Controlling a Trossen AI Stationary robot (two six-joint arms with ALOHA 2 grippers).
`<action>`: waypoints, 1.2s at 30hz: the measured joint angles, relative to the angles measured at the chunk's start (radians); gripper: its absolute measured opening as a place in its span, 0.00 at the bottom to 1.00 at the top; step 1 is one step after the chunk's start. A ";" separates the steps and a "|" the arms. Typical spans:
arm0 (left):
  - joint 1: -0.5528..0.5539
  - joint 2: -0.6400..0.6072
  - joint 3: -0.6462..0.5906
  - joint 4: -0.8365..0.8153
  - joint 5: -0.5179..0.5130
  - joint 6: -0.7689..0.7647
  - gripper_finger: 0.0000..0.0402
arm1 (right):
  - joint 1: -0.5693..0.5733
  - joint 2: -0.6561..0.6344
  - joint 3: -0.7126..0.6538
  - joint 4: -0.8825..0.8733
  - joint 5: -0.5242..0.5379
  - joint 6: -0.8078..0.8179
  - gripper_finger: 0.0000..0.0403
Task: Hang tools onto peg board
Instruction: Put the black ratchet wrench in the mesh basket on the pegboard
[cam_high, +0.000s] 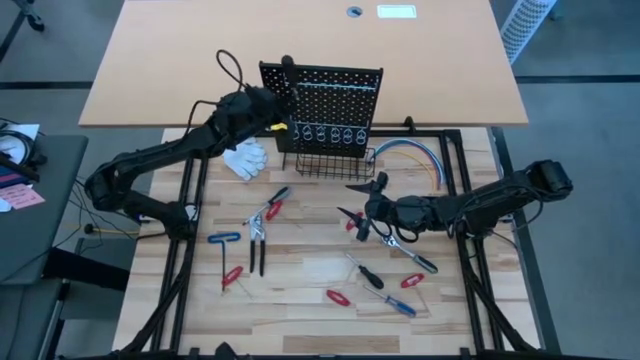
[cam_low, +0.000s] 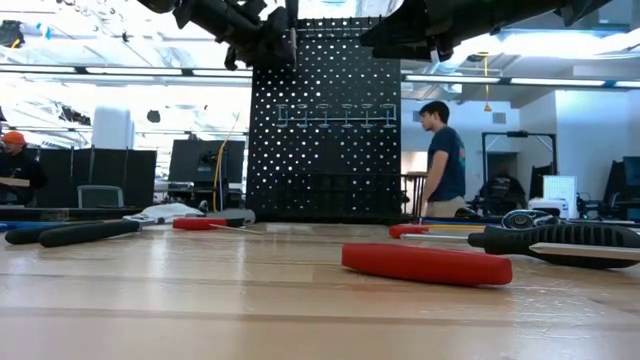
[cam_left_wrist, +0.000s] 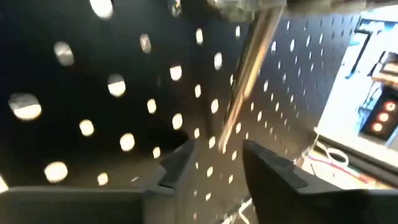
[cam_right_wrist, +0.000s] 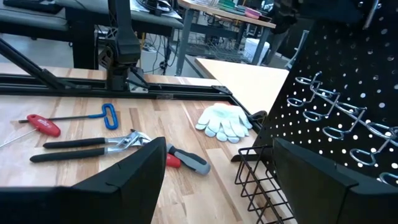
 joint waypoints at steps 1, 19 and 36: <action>0.001 0.000 0.000 -0.018 0.000 0.002 0.37 | 0.000 0.000 0.000 0.000 0.000 0.000 0.73; -0.173 -0.020 0.000 -0.512 -0.040 0.164 0.40 | -0.002 0.000 0.000 -0.401 -0.268 0.162 0.73; -0.591 -0.050 -0.622 0.225 -0.137 0.091 0.34 | 0.217 -0.002 0.000 -1.254 -0.422 1.034 0.72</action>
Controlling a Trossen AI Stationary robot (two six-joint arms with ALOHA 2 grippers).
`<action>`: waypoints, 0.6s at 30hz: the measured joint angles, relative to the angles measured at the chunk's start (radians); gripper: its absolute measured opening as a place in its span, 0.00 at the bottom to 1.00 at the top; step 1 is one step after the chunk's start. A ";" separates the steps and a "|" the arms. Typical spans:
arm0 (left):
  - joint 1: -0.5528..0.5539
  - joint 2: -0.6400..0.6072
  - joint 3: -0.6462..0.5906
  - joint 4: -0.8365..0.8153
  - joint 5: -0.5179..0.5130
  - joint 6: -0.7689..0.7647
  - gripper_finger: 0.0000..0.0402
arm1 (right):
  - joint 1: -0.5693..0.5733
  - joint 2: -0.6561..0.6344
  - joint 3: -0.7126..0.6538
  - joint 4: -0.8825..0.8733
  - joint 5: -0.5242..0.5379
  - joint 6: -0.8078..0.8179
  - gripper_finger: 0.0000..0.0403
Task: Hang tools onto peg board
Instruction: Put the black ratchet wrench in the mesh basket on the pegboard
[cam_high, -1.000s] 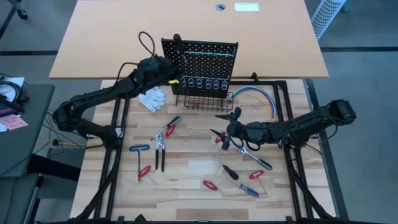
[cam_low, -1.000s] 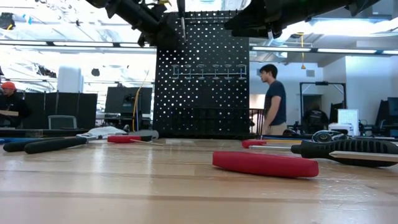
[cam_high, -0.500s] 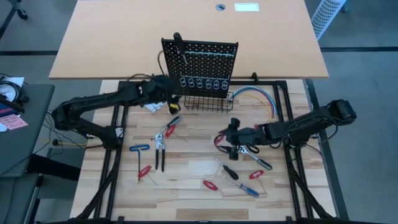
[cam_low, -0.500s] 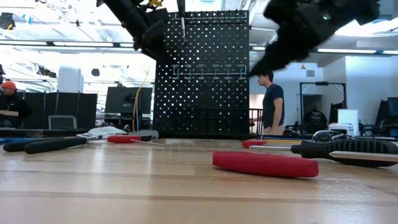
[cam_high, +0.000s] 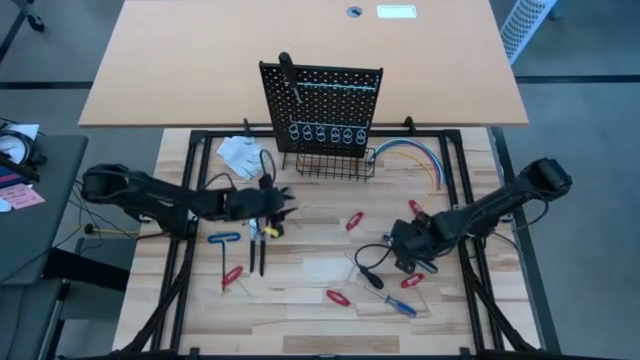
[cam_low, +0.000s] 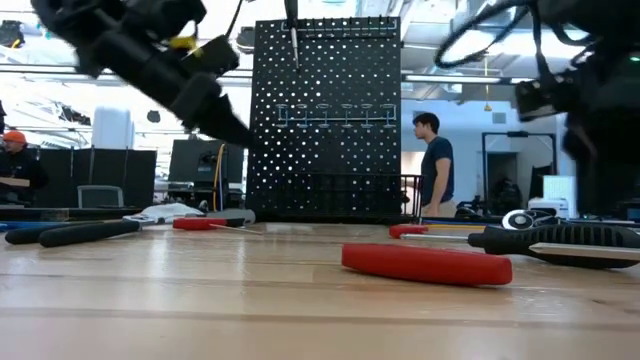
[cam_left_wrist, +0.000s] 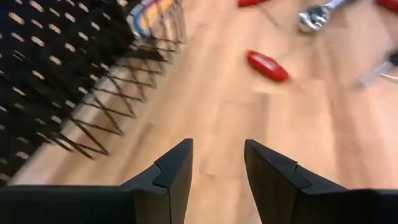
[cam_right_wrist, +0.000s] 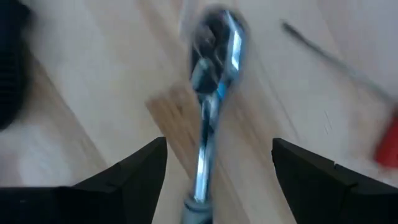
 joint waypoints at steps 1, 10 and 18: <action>-0.016 0.000 -0.020 0.027 0.001 -0.014 0.34 | 0.004 0.000 0.000 -0.010 -0.003 0.018 0.72; -0.096 0.000 -0.083 0.059 -0.058 -0.093 0.34 | -0.026 0.030 -0.007 -0.093 -0.070 0.036 0.67; -0.099 0.000 -0.092 0.092 -0.082 -0.101 0.34 | -0.071 0.160 -0.026 0.085 -0.125 -0.136 0.41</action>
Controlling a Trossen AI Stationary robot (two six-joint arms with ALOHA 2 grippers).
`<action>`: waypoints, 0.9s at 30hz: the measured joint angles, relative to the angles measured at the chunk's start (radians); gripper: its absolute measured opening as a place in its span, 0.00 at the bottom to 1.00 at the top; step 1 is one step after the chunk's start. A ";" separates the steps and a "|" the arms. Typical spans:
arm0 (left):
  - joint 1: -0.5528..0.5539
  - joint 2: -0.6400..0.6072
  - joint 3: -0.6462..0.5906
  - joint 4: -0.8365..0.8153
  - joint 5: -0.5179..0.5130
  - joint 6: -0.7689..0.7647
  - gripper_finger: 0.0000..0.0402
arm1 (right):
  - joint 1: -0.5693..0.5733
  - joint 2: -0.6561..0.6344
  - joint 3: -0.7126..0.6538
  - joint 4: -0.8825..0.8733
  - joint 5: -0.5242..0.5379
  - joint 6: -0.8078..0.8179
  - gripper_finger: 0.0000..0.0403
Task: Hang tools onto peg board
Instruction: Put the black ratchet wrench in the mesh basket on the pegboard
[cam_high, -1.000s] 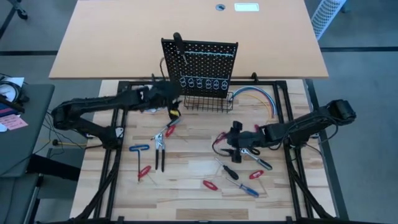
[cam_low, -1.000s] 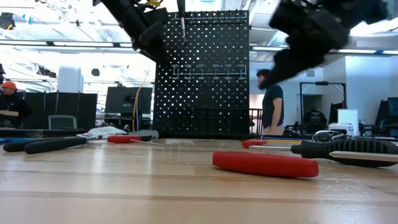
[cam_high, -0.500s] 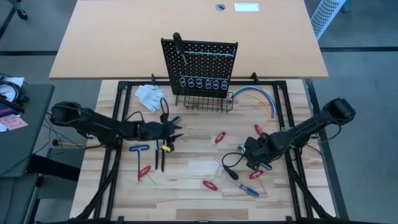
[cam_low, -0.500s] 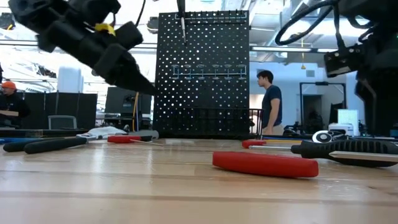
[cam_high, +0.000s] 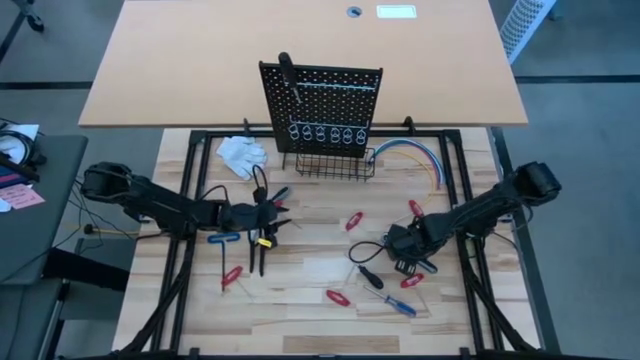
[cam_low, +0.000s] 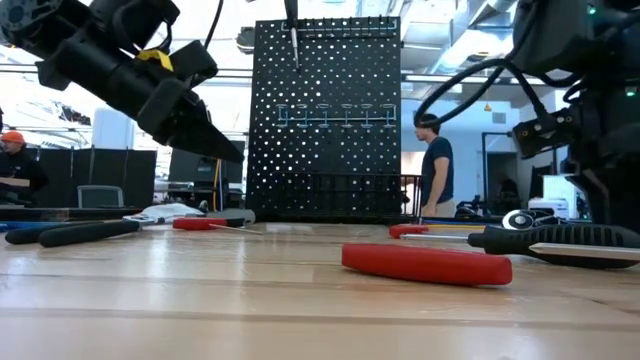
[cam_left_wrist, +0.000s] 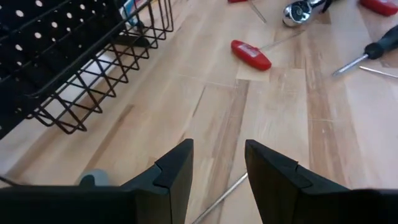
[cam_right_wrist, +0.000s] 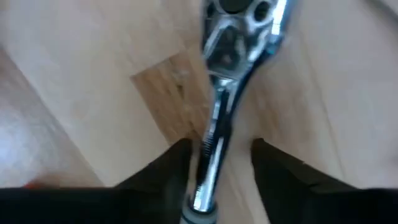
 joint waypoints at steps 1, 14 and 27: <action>0.000 0.000 0.000 0.001 -0.001 0.000 0.34 | -0.004 0.011 0.001 0.002 -0.006 -0.013 0.36; 0.000 0.000 0.000 0.011 -0.007 0.009 0.34 | 0.012 -0.067 0.127 -0.026 0.307 -0.176 0.07; -0.001 0.000 0.000 -0.002 -0.068 -0.009 0.34 | -0.115 -0.001 0.430 0.116 0.672 -0.693 0.07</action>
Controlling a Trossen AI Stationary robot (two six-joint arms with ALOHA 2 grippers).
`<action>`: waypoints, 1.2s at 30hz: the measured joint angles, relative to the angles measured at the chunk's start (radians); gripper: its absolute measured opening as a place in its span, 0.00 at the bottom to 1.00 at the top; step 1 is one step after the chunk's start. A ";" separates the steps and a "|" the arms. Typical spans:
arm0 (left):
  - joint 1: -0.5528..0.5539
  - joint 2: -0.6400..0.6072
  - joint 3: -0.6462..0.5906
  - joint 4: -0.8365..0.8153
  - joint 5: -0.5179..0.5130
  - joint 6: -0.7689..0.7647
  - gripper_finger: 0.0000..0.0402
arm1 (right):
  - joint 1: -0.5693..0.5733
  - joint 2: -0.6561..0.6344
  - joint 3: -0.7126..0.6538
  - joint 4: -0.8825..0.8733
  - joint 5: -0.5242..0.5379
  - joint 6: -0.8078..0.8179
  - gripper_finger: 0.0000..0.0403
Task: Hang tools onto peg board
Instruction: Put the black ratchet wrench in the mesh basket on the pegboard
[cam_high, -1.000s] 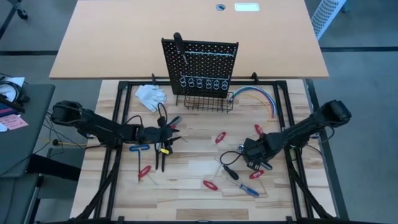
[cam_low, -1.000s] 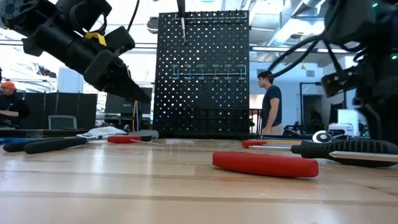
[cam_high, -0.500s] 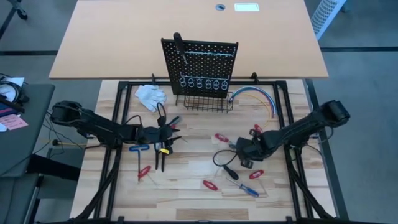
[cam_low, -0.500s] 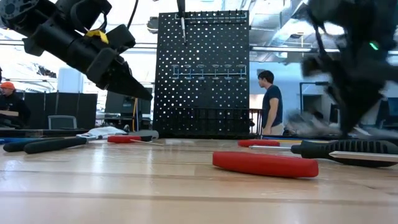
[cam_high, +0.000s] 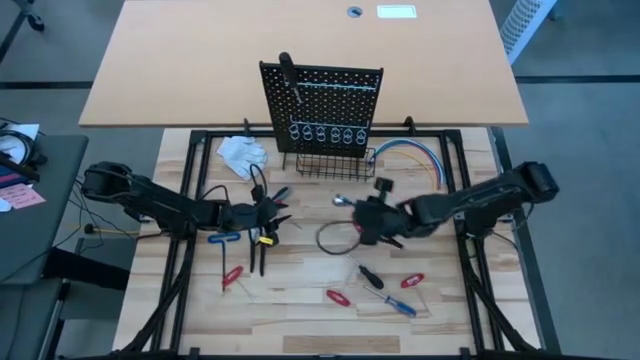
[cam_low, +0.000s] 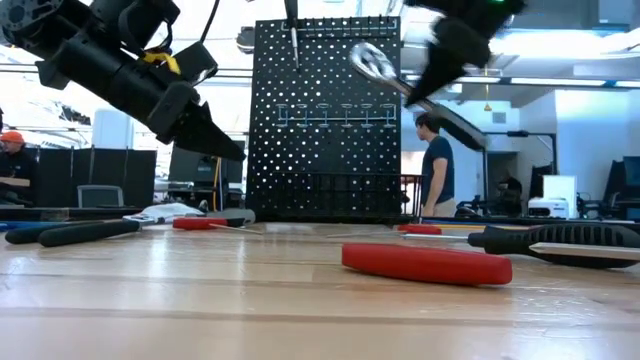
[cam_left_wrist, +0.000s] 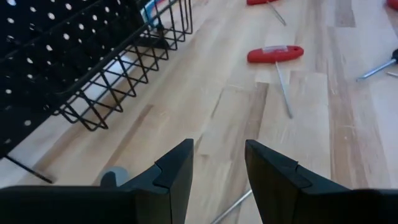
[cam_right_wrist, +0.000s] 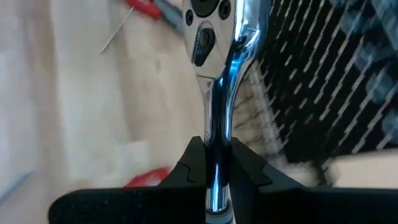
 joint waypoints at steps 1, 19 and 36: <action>0.000 0.000 0.000 -0.007 0.000 -0.004 0.34 | -0.025 0.023 0.034 -0.002 -0.004 -0.045 0.07; -0.078 0.000 0.000 -0.061 -0.033 -0.022 0.34 | -0.341 0.515 0.502 -0.103 0.020 -0.509 0.08; -0.080 0.000 0.000 -0.056 -0.035 -0.026 0.34 | -0.430 0.538 0.497 -0.165 -0.147 -0.426 0.15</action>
